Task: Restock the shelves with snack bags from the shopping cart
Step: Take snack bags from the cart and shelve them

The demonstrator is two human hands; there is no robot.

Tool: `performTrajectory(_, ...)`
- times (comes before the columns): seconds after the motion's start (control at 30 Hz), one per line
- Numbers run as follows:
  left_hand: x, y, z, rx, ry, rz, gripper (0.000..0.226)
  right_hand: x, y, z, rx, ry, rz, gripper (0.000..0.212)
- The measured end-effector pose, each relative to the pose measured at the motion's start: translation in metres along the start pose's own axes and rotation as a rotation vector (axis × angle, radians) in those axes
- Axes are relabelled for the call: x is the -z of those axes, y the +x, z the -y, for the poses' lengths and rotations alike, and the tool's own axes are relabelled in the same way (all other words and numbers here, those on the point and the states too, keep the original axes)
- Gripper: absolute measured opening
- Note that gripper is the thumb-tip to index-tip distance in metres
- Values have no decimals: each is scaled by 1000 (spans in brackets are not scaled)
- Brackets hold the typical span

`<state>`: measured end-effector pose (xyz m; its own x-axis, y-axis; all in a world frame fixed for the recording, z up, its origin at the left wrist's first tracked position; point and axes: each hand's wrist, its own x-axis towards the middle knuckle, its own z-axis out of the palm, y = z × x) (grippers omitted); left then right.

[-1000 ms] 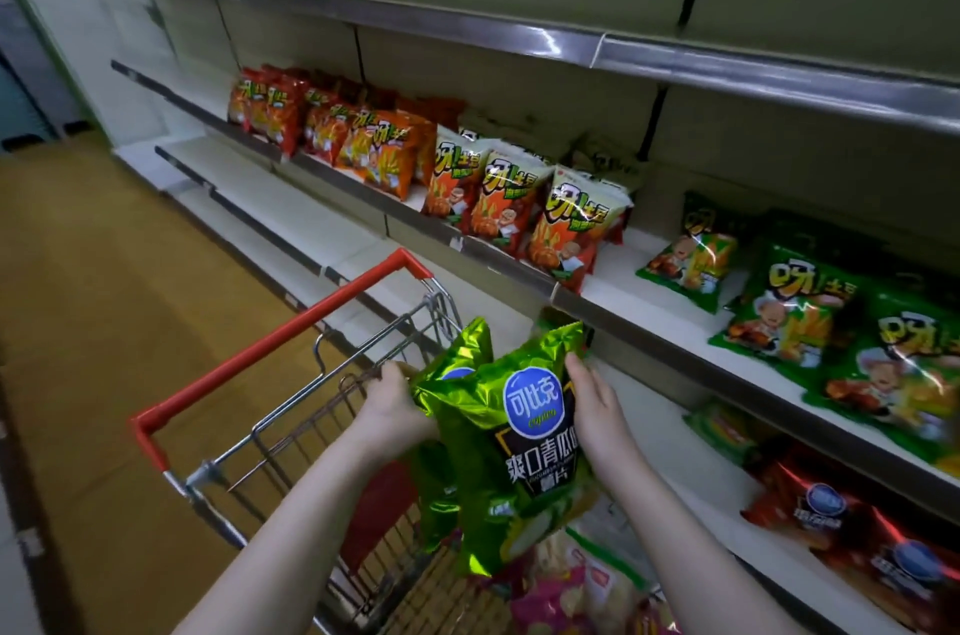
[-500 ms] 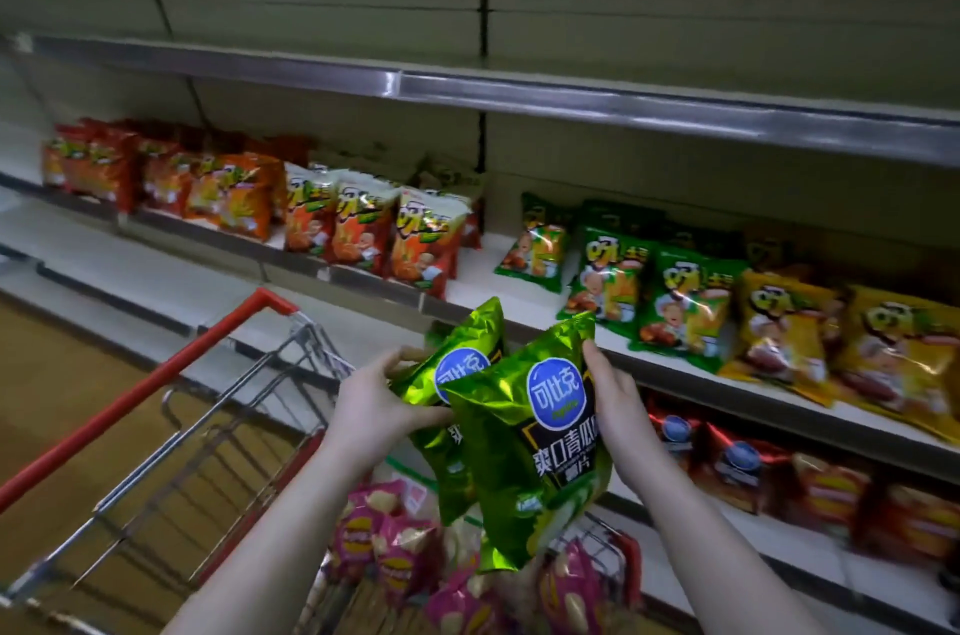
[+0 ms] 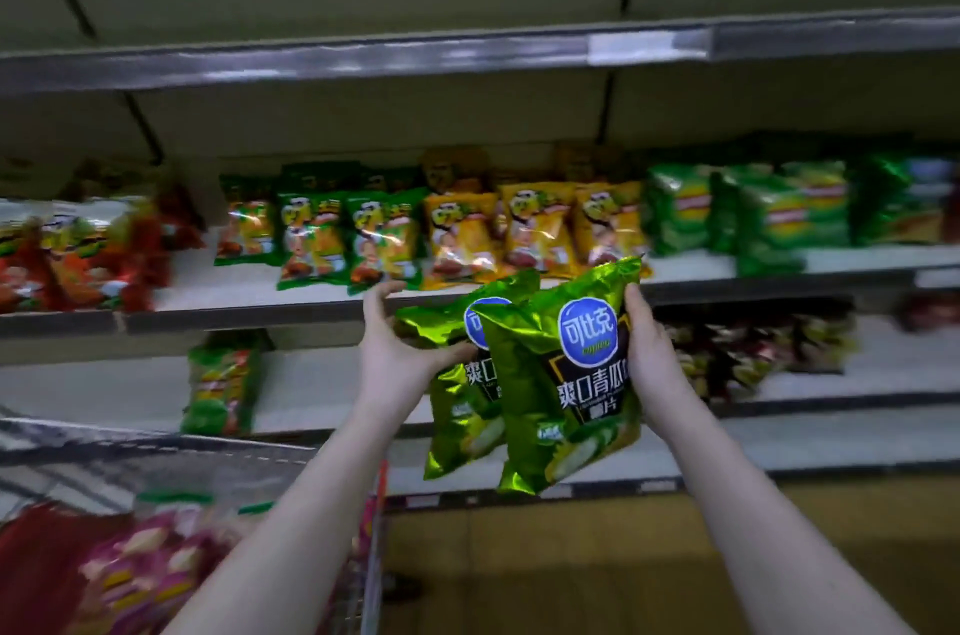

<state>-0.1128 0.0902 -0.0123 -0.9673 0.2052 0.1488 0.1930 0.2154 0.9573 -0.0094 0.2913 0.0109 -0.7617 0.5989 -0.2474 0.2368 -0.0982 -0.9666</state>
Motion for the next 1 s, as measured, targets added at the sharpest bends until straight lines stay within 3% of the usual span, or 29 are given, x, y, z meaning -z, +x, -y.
performTrajectory(0.13,-102,-14,-14,54,-49,109,90,92,5,-12,-2,57,-169,54)
performTrajectory(0.17,-122,-15,-17,89,-55,131,89,110,7,-15,1,72,-212,57)
performTrajectory(0.27,-185,-18,-28,204,-100,283,77,168,12,-30,-99,117,-347,98)
performTrajectory(0.3,-200,-18,-30,214,-118,330,73,184,17,-36,-119,152,-367,98)
performTrajectory(0.4,-259,-17,-35,208,-124,439,67,234,23,-40,-111,230,-416,56)
performTrajectory(0.47,-302,-15,-40,191,-136,523,45,269,35,-51,-112,248,-470,43)
performTrajectory(0.53,-329,-12,-45,192,-162,570,34,286,44,-53,-105,248,-498,45)
performTrajectory(0.63,-385,-4,-50,180,-198,636,39,324,64,-57,-128,273,-568,52)
performTrajectory(0.9,-532,12,-78,201,-310,879,38,423,113,-42,-119,351,-740,40)
performTrajectory(1.0,-580,8,-91,181,-301,936,41,461,122,-44,-125,376,-773,45)
